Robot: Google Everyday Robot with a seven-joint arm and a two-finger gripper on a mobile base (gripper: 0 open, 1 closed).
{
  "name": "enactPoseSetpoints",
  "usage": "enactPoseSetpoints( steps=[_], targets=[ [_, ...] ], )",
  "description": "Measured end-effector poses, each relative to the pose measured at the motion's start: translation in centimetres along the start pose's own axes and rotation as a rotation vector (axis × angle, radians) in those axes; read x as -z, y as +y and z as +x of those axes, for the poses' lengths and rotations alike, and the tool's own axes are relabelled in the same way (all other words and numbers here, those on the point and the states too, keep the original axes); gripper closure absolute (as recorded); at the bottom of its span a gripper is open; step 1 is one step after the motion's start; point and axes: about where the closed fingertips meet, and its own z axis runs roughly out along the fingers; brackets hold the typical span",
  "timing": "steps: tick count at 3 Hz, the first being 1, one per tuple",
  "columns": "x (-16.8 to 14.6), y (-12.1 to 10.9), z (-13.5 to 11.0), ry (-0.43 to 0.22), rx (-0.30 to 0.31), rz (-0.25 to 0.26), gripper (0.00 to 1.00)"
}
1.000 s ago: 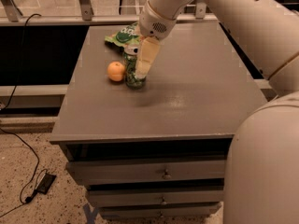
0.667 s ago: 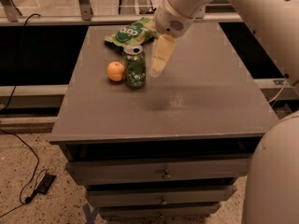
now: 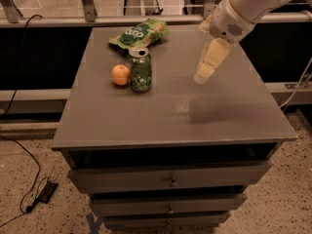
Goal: Move green can near orange
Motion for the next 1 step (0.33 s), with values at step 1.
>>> enactPoseSetpoints(
  steps=[1],
  targets=[
    [0.12, -0.01, 0.27, 0.001, -0.004, 0.002, 0.00]
  ],
)
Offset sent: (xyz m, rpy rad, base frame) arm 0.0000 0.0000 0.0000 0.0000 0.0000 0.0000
